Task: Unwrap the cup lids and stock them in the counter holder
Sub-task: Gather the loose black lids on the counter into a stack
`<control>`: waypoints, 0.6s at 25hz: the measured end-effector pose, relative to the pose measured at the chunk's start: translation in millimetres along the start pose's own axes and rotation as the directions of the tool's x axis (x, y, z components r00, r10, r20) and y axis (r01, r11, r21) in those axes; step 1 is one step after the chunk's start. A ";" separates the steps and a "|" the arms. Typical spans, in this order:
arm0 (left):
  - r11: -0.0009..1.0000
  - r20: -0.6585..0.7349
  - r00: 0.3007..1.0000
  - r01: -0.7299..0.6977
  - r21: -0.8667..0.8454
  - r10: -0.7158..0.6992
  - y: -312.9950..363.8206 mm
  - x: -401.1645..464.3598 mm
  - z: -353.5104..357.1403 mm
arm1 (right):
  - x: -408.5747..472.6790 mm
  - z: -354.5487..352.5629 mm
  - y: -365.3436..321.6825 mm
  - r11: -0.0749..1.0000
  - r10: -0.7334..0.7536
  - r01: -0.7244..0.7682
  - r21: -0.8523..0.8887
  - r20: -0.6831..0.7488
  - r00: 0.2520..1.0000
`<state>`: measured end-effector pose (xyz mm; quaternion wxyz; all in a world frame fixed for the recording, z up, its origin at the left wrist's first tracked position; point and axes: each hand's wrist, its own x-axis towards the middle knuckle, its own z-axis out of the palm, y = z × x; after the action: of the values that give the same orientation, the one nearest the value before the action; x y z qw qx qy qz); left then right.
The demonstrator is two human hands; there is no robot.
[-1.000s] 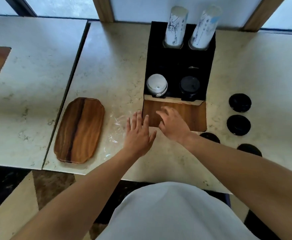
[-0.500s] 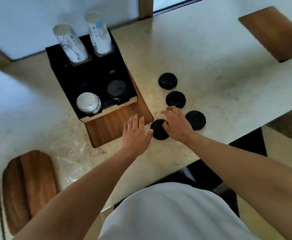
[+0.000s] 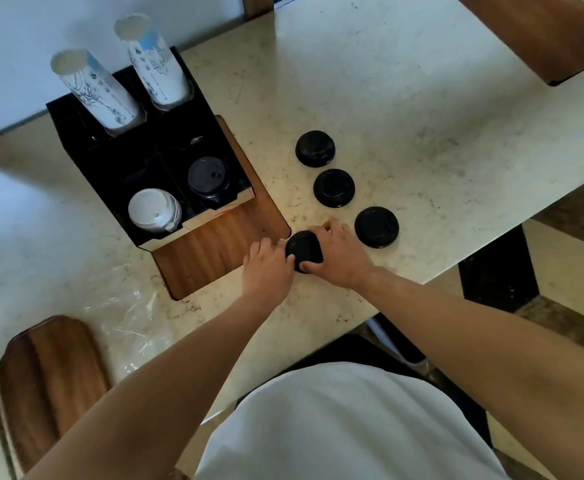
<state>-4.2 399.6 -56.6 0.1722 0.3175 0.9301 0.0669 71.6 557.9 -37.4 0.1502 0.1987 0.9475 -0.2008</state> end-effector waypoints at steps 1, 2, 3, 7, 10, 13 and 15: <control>0.999 0.004 1.000 0.015 -0.041 -0.014 0.1 0.8 -0.9 | 0.6 3.0 -1.5 1.000 -0.004 0.004 -0.012 0.008 1.000; 0.996 0.005 1.000 0.027 -0.085 -0.026 -0.8 1.7 -0.9 | 1.3 5.8 -2.4 1.000 -0.006 0.006 -0.013 0.006 1.000; 0.992 0.004 0.999 0.034 -0.122 -0.034 -2.2 2.1 -0.6 | 2.4 7.8 -3.3 1.000 -0.007 0.007 -0.009 -0.002 1.000; 0.964 0.048 0.998 0.061 -0.260 -0.050 -7.3 3.5 2.3 | 5.6 8.8 -5.3 1.000 -0.012 0.012 0.011 -0.010 1.000; 0.854 0.077 0.989 0.146 -0.500 -0.124 -7.0 2.1 -0.2 | 2.3 10.3 -11.8 0.992 0.028 -0.023 0.125 -0.033 0.999; 0.371 0.198 0.939 0.296 -0.880 -0.281 -3.8 -4.3 -16.7 | -3.6 12.2 -28.4 0.957 0.097 -0.074 0.279 -0.069 0.993; 0.029 0.333 0.883 0.362 -0.932 -0.331 -6.9 -9.6 -24.4 | -7.1 13.8 -46.1 0.926 0.160 -0.124 0.357 -0.073 0.985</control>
<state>-9.9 387.9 -32.8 0.3582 -0.1087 0.6979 0.6106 60.5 510.8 -32.1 0.0787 0.3000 0.8859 -0.3449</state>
